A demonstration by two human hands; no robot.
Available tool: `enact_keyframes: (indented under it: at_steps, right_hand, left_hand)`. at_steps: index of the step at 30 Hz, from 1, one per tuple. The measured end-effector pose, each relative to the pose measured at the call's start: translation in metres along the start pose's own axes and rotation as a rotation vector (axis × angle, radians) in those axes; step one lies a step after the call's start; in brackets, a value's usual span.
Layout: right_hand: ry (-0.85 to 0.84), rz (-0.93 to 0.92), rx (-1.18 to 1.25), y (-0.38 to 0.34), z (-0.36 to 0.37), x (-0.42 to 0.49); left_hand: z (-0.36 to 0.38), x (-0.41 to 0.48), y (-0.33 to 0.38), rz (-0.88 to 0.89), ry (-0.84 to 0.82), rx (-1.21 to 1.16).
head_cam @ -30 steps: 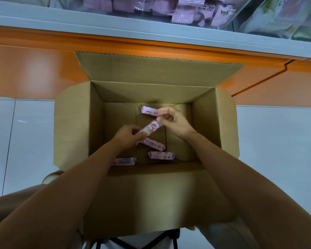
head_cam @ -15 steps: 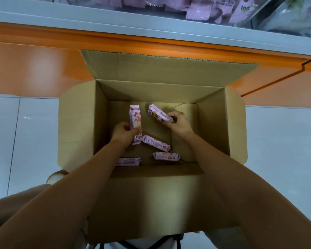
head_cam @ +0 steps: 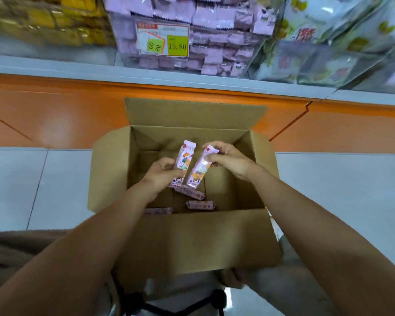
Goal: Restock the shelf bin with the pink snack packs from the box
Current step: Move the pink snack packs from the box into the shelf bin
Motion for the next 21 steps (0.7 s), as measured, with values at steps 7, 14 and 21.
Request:
enact_keyframes:
  at_steps: [7,14,21]
  right_hand:
    - [0.134,-0.171,0.143,-0.061,0.001,-0.048]
    - [0.345,-0.322,0.175,-0.114,-0.006,-0.095]
    - [0.334,-0.643,-0.145,-0.152,0.001,-0.140]
  left_hand:
    - [0.001,-0.065,0.043,0.091,-0.162,-0.119]
    - [-0.014,-0.111,0.090,0.186,-0.121,-0.204]
    - [-0.027,-0.140,0.150,0.191,0.001,-0.459]
Point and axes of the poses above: each hand's wrist, its own x-axis towards the middle knuckle, its own z-axis out of the palm, y = z × x, the point moved 6 cm from there along x, towards the middle knuckle, and after that the axes turned 10 degrees about y, right-handed, at the moved point
